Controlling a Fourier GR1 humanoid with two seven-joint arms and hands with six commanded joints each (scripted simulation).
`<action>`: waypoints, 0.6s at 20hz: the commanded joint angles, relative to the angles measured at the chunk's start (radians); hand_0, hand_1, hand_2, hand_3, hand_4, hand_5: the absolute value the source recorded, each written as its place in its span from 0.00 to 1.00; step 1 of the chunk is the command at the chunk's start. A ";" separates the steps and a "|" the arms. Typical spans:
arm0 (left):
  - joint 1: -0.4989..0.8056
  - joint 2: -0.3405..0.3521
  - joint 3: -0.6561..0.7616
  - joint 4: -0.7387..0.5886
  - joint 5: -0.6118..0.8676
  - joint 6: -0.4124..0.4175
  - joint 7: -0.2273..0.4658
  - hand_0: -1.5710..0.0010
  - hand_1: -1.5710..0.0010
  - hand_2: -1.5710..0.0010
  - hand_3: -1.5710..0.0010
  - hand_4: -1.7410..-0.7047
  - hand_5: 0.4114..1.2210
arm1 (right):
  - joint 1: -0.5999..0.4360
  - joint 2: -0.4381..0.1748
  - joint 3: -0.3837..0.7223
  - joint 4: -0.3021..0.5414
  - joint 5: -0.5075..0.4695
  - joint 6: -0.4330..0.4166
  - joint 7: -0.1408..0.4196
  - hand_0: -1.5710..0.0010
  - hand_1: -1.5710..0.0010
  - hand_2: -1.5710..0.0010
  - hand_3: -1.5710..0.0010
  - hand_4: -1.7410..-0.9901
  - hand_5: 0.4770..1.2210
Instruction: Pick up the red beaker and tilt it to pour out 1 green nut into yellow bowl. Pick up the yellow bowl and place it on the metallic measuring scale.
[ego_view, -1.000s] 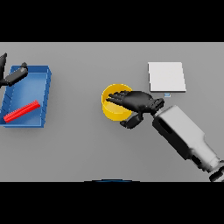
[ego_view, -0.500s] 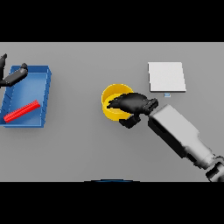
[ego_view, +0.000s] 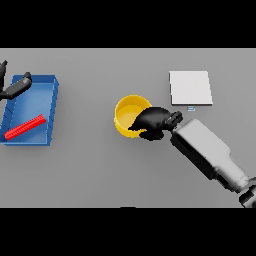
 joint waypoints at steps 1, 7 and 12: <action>-0.003 -0.002 0.000 0.012 -0.001 -0.003 0.004 1.00 1.00 1.00 1.00 0.91 0.39 | -0.002 -0.002 -0.001 -0.003 -0.002 0.006 0.007 0.09 0.10 0.14 0.26 0.06 0.95; 0.004 0.011 -0.002 -0.018 0.002 -0.001 0.018 1.00 1.00 1.00 1.00 0.91 0.39 | -0.004 -0.042 -0.026 -0.074 -0.042 0.036 0.033 0.02 0.03 0.05 0.24 0.02 0.99; 0.011 0.016 -0.001 -0.026 0.003 0.003 0.014 1.00 1.00 1.00 1.00 0.91 0.38 | -0.044 -0.108 -0.073 -0.193 -0.090 0.112 0.093 0.01 0.01 0.03 0.14 0.02 1.00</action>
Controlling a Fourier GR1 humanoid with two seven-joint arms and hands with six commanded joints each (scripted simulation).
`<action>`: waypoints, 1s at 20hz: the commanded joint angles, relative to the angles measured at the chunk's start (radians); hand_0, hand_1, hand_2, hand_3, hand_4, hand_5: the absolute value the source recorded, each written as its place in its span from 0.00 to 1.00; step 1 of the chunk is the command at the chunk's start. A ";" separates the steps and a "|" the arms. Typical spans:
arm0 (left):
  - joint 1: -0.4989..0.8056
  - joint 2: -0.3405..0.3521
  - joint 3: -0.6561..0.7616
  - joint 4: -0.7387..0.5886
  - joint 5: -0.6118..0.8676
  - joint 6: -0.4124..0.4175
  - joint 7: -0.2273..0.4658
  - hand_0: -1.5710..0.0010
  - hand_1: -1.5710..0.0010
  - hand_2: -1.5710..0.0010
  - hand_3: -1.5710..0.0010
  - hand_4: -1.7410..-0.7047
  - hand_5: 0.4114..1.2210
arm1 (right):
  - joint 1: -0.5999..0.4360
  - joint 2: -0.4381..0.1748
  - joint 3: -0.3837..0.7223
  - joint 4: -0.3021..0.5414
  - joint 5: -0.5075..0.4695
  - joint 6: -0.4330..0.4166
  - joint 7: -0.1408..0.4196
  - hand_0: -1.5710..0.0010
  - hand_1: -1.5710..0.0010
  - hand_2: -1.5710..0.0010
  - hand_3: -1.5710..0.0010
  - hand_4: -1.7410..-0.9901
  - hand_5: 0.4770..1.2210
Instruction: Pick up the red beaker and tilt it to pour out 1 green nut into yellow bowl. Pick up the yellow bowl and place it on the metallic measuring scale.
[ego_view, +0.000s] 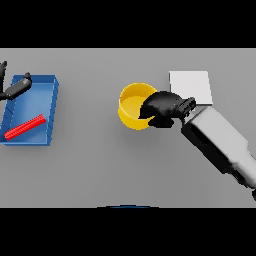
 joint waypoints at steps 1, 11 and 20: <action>-0.002 0.005 0.001 -0.003 0.004 -0.009 0.003 1.00 1.00 1.00 1.00 0.91 0.38 | -0.004 -0.004 -0.007 -0.013 -0.004 0.011 0.024 0.01 0.01 0.02 0.15 0.02 1.00; -0.013 0.011 0.013 -0.003 0.008 -0.010 -0.006 1.00 1.00 1.00 1.00 0.90 0.41 | -0.056 -0.110 -0.084 -0.023 -0.021 -0.009 0.035 0.00 0.00 0.00 0.16 0.03 1.00; -0.005 0.031 0.004 -0.059 0.006 0.004 0.076 1.00 1.00 1.00 1.00 0.88 0.44 | -0.095 -0.168 -0.142 0.241 -0.012 -0.148 -0.010 0.00 0.00 0.00 0.24 0.03 1.00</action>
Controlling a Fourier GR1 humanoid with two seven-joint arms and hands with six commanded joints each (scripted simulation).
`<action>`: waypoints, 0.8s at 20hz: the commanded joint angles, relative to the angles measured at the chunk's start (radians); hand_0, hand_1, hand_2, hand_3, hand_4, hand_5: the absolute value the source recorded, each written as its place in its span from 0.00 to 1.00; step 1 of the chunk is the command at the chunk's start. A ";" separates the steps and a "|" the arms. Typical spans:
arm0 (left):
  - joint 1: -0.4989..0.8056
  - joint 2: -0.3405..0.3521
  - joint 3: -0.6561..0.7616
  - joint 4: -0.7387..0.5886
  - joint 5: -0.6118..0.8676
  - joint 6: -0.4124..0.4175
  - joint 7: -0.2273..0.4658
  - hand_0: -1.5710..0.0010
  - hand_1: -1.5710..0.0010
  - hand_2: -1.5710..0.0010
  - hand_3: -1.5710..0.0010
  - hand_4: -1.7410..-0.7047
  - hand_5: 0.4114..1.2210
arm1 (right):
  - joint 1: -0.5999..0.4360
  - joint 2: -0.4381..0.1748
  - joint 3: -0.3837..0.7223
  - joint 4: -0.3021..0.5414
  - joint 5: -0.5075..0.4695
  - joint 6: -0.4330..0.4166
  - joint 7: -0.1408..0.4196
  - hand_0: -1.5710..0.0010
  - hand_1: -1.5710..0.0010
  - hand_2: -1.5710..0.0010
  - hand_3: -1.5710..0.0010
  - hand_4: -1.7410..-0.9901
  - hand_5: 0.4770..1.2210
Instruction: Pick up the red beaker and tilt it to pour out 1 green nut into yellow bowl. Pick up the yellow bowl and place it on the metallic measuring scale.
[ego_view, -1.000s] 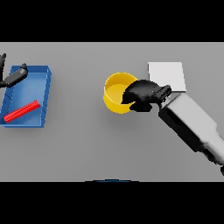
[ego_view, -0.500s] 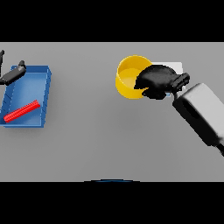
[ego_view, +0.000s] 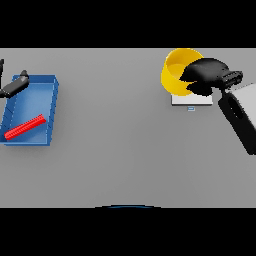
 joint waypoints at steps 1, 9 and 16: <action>0.017 0.009 0.003 -0.011 0.005 0.006 0.004 1.00 1.00 1.00 1.00 0.88 0.44 | -0.010 -0.008 -0.007 0.035 0.002 -0.020 -0.023 0.00 0.00 0.00 0.25 0.03 1.00; 0.009 0.008 -0.002 0.003 -0.008 0.004 0.010 1.00 1.00 1.00 1.00 0.89 0.43 | -0.053 0.035 0.005 0.311 0.034 -0.155 -0.069 0.00 0.00 0.00 0.13 0.02 1.00; 0.004 -0.001 -0.005 0.001 -0.009 0.006 0.007 1.00 1.00 1.00 1.00 0.91 0.39 | -0.089 0.085 0.019 0.471 0.039 -0.225 -0.083 0.00 0.05 0.00 0.05 0.02 1.00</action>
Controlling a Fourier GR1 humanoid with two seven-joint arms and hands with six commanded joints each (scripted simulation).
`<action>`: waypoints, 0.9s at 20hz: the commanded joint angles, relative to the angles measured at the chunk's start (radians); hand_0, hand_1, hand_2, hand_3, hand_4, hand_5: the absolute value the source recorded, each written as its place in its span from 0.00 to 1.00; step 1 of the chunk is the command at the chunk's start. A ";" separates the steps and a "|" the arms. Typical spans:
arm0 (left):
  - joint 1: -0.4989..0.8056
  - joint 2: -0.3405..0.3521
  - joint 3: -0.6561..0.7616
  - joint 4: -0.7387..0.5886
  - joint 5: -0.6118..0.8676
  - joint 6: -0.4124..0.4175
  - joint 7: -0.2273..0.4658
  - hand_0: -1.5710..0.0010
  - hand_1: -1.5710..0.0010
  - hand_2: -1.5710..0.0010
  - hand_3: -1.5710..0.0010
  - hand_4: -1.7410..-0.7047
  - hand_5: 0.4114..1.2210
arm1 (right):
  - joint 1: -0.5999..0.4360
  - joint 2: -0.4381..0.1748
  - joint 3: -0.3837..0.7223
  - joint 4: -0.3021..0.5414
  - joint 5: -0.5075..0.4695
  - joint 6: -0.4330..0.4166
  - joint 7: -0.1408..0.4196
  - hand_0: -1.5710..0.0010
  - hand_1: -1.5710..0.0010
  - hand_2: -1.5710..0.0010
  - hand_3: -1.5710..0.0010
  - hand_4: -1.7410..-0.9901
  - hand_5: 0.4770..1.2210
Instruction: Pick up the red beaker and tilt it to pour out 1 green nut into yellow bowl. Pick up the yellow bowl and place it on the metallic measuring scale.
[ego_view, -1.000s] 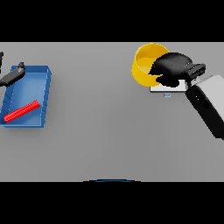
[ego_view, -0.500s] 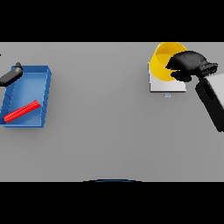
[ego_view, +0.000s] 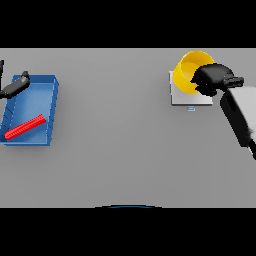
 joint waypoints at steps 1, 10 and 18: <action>-0.009 0.002 0.005 0.002 0.003 -0.002 0.009 1.00 1.00 1.00 1.00 0.90 0.39 | -0.004 0.003 0.000 0.021 -0.002 -0.005 -0.018 0.00 0.06 0.00 0.04 0.02 1.00; -0.015 -0.017 -0.003 0.043 -0.005 -0.011 0.002 1.00 1.00 1.00 1.00 0.90 0.41 | -0.037 0.014 -0.008 0.086 -0.035 0.039 -0.030 0.50 0.56 0.48 0.55 0.36 0.61; -0.032 -0.038 -0.003 0.072 -0.010 -0.011 -0.012 1.00 1.00 1.00 1.00 0.90 0.40 | -0.078 0.035 0.016 0.170 -0.003 0.042 -0.089 0.92 0.93 0.84 0.72 0.53 0.36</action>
